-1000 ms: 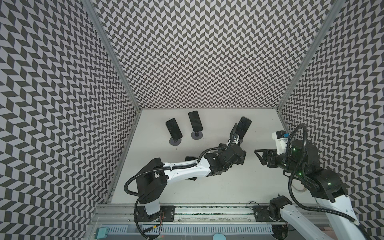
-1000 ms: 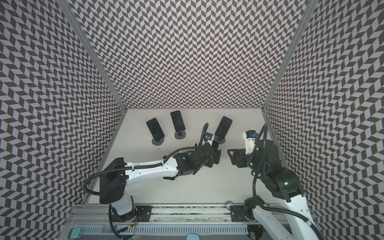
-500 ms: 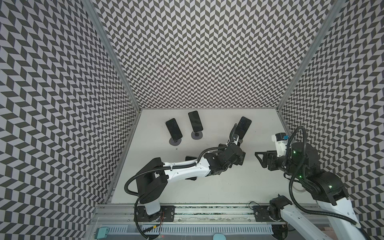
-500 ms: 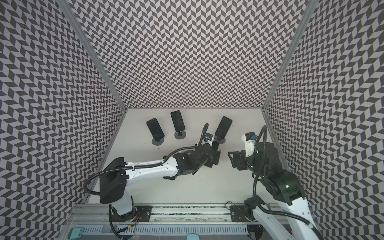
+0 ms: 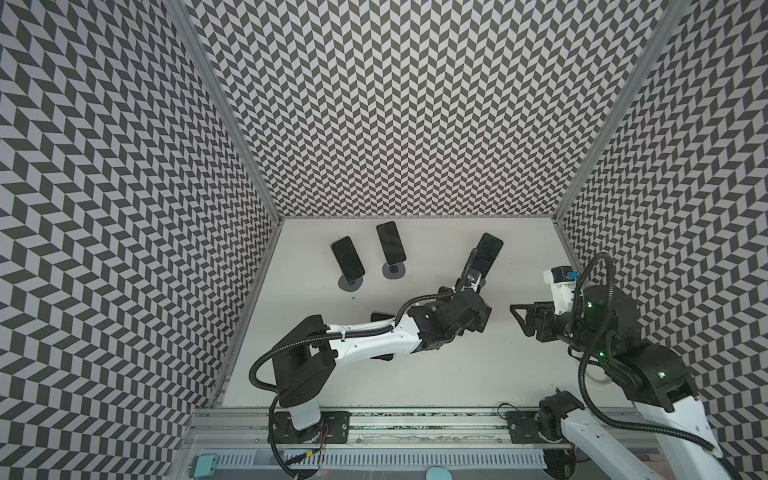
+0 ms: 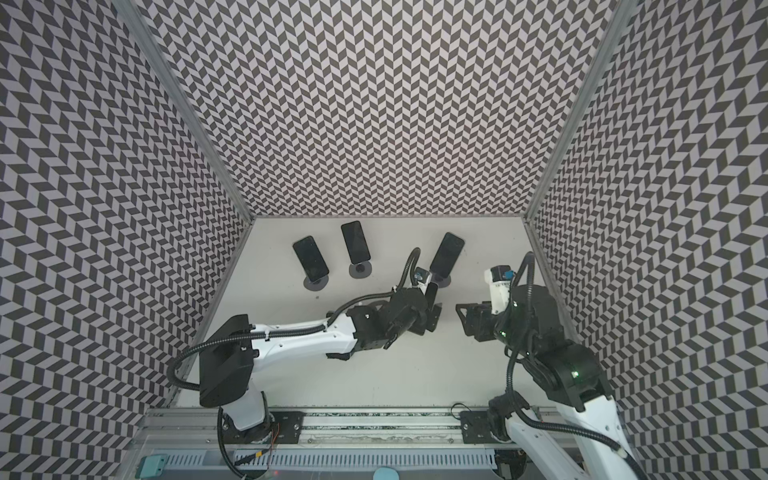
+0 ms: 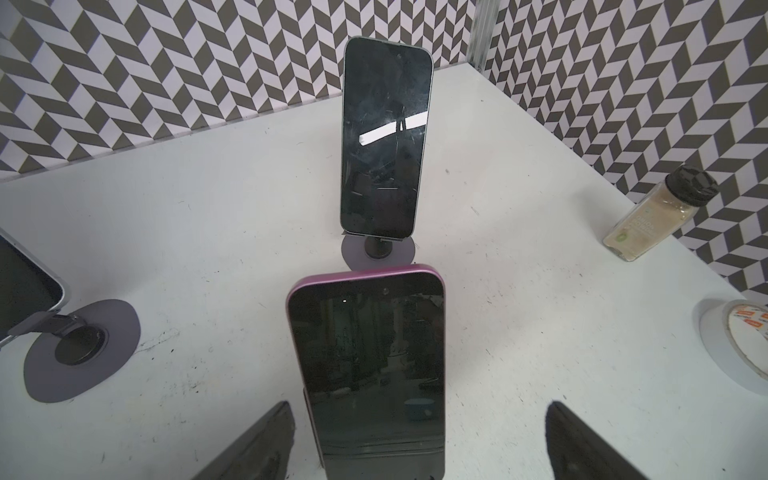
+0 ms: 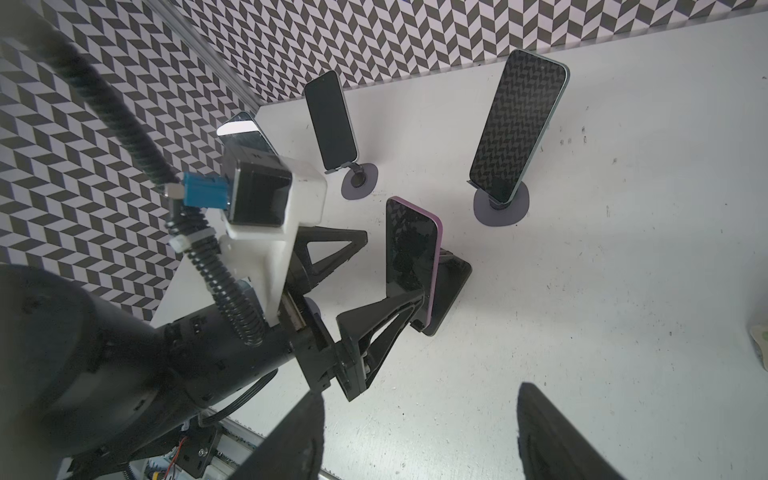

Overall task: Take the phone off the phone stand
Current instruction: 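Lower the left gripper and close it on the purple-edged phone's top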

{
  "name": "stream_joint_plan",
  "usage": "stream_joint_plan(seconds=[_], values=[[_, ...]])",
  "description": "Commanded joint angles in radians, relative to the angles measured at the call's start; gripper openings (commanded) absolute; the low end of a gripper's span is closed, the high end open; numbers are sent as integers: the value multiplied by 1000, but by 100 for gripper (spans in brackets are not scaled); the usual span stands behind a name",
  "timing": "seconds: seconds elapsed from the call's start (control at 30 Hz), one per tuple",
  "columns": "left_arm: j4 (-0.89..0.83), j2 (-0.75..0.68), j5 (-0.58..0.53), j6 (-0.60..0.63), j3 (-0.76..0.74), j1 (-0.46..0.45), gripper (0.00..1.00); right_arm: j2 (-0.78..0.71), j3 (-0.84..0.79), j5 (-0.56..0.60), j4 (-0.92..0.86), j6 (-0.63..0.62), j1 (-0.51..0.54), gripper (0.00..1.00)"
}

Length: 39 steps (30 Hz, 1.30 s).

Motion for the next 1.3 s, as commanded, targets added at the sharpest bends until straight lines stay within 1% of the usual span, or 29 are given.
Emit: stream_joint_plan(seconds=[0.0, 0.13, 0.4, 0.73, 0.93, 1.1, 1.27], values=[[18, -10, -8, 30, -9, 3, 95, 1, 11, 0, 36, 9, 7, 71], [39, -19, 21, 56, -15, 6, 96, 9, 23, -8, 42, 16, 7, 71], [44, 10, -1, 71, -8, 7, 99, 11, 14, -20, 54, 23, 7, 71], [79, 34, 57, 85, -12, 39, 97, 13, 35, -13, 83, 30, 7, 71], [40, 80, 6, 66, 25, 45, 98, 23, 33, -17, 85, 29, 7, 71], [33, 97, -9, 38, 42, 61, 98, 25, 30, -19, 87, 29, 7, 71], [24, 119, -28, 37, 77, 64, 97, 27, 27, -20, 93, 26, 7, 71]])
